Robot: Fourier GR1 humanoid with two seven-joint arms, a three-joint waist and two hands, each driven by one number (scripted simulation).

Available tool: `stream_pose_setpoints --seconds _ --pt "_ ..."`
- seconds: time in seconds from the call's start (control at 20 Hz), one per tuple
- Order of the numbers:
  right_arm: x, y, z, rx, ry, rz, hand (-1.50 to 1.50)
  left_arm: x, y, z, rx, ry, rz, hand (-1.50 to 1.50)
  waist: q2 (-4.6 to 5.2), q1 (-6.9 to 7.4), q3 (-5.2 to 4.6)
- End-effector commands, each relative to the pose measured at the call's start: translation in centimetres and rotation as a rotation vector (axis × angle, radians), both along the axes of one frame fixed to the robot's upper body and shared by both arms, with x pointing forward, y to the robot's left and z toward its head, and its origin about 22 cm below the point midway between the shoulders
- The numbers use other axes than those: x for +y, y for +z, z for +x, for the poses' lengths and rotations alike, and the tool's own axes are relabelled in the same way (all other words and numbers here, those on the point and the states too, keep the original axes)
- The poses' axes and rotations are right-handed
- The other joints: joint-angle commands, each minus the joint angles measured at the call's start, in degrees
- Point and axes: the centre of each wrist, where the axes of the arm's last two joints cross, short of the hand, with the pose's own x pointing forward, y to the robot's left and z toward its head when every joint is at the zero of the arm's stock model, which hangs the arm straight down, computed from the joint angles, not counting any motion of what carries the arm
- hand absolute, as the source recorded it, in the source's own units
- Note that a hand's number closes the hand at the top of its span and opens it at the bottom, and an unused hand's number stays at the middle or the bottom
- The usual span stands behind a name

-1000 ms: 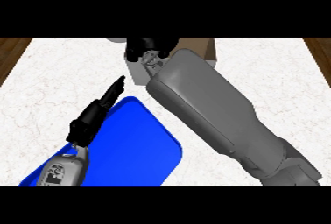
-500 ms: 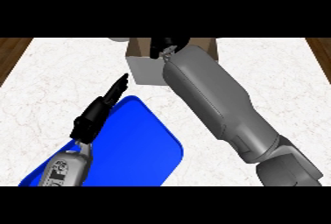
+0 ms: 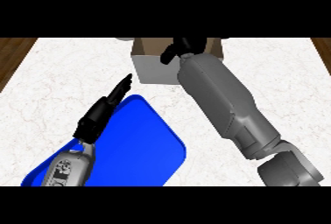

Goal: Pick the croissant from the tray and place it in the cardboard box

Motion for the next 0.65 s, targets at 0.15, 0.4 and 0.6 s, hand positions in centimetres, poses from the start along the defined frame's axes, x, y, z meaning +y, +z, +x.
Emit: stream_pose_setpoints --seconds 0.15,0.4,0.6 --pt "-2.1 -2.9 0.2 -0.112 0.025 0.220 -1.50 0.1 0.6 0.3 -0.005 -0.004 -0.010 0.00 0.56 -0.05 0.01" --pt "-3.7 -2.1 0.1 -0.322 -0.054 0.477 -1.50 1.1 -1.5 -0.7 0.011 0.019 -0.006 0.00 0.40 -1.24 0.06" --pt "-6.5 -2.2 0.2 -0.391 -0.059 0.637 -1.50 2.0 -0.6 -0.9 0.007 0.045 0.000 0.00 -0.15 -2.23 0.08"
